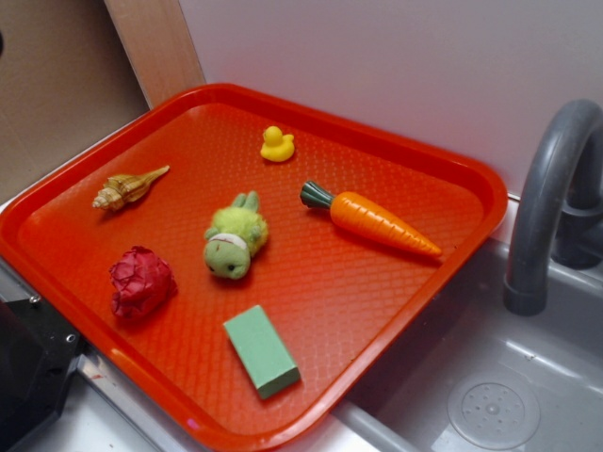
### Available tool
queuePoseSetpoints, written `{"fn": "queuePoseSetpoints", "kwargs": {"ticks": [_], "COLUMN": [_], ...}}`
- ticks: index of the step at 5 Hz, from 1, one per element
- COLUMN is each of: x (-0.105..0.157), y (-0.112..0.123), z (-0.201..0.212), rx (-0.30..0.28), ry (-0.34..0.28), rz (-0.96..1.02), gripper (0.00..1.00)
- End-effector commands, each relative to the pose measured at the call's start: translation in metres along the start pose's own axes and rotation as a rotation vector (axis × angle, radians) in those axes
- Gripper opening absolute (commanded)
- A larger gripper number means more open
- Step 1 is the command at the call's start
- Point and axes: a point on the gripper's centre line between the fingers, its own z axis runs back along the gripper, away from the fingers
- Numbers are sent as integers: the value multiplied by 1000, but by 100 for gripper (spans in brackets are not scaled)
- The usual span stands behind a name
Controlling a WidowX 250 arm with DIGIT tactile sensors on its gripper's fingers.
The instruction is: Grab the yellow duck.
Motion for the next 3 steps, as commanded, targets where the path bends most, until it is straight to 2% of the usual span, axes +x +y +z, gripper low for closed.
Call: {"fn": "queuePoseSetpoints", "kwargs": {"ticks": [1,2,3], "x": [0,38,76], "y": [0,-8,-18], "z": [0,-2,-9], "rx": [0,-17,-10], "ry": [0,-67,-114], "rz": [0,74,107], "gripper": [100,100,100]}}
